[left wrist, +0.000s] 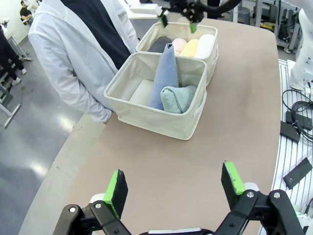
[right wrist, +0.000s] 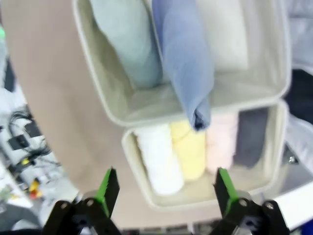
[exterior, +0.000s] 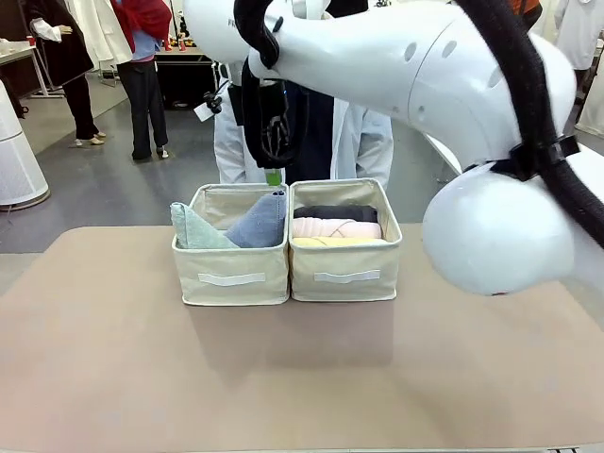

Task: Sort the towels based on their folding style.
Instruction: Pick up another triangle-folded towel from the table and place it in the left Fabric basket.

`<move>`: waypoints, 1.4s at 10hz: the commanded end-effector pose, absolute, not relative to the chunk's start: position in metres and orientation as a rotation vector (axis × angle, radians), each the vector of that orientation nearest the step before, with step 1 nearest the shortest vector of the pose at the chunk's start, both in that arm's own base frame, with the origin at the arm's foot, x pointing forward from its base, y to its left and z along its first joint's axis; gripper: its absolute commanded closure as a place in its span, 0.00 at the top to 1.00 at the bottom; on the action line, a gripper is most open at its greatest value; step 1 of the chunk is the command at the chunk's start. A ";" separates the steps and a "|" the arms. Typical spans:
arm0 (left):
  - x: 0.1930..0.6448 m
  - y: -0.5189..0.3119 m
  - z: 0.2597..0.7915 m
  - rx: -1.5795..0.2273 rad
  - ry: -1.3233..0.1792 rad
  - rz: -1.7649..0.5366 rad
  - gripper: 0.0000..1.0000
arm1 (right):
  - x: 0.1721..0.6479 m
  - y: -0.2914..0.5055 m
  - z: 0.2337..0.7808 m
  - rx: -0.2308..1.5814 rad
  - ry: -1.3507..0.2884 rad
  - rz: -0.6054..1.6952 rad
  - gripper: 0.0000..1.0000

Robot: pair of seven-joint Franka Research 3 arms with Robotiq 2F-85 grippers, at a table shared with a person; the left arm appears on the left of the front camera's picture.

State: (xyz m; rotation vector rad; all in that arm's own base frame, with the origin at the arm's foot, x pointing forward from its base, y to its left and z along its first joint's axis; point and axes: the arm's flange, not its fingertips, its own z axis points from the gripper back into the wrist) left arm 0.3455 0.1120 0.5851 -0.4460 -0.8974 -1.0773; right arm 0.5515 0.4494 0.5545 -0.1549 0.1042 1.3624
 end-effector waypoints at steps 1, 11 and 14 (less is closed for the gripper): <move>0.345 0.111 0.585 -0.449 -0.903 -1.079 1.00 | 0.505 0.424 0.543 -0.237 0.242 1.224 1.00; 0.345 0.111 0.585 -0.449 -0.903 -1.079 1.00 | 0.289 0.243 0.583 -0.278 0.223 0.768 1.00; 0.345 0.111 0.585 -0.449 -0.903 -1.079 1.00 | 0.263 0.181 0.617 -0.182 -0.004 0.659 1.00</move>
